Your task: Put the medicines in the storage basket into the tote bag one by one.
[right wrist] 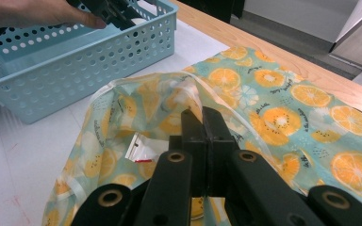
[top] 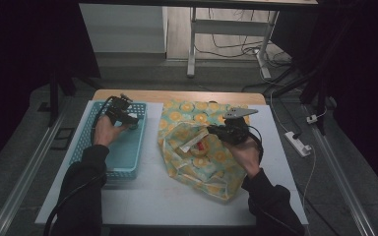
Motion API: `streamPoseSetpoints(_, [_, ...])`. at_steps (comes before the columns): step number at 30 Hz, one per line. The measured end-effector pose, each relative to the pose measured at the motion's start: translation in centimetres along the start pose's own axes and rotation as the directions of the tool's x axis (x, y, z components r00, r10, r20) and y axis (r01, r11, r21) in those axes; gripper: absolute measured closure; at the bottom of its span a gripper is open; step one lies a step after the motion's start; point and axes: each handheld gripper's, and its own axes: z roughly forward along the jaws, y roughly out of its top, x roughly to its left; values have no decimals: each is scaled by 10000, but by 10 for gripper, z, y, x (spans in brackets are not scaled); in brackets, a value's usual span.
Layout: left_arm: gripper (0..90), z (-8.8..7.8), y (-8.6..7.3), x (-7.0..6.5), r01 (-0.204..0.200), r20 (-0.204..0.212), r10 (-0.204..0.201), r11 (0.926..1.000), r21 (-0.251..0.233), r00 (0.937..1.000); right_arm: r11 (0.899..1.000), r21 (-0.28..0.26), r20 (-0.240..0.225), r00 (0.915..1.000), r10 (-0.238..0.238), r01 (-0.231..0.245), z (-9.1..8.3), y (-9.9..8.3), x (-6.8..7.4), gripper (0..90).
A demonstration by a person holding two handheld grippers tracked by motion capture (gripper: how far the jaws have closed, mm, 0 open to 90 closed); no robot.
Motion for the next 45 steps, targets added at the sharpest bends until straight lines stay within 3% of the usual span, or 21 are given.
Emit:
streamPoseSetpoints(5, [503,-2,0,-1,95,-37,-94,9999,117,9999,10000,-13,5,10000,9,-9,0,0,0,897])
streamPoseSetpoints(9, [504,-10,0,-1,247,166,-244,9995,-206,9996,10000,-38,21,10000,25,-25,-1,0,0,897])
streamPoseSetpoints(15, [504,-25,2,-6,167,307,-150,9984,-548,9994,10000,-62,-4,10000,43,-43,-1,0,0,898])
streamPoseSetpoints(33, [504,-68,8,-31,-494,828,616,9885,-1426,9947,10000,-74,-3,10000,58,-58,-2,1,0,899])
streamPoseSetpoints(45, [505,-86,5,-50,-976,1086,1184,9789,-1797,9870,10000,-91,12,10000,25,-25,-2,1,0,899])
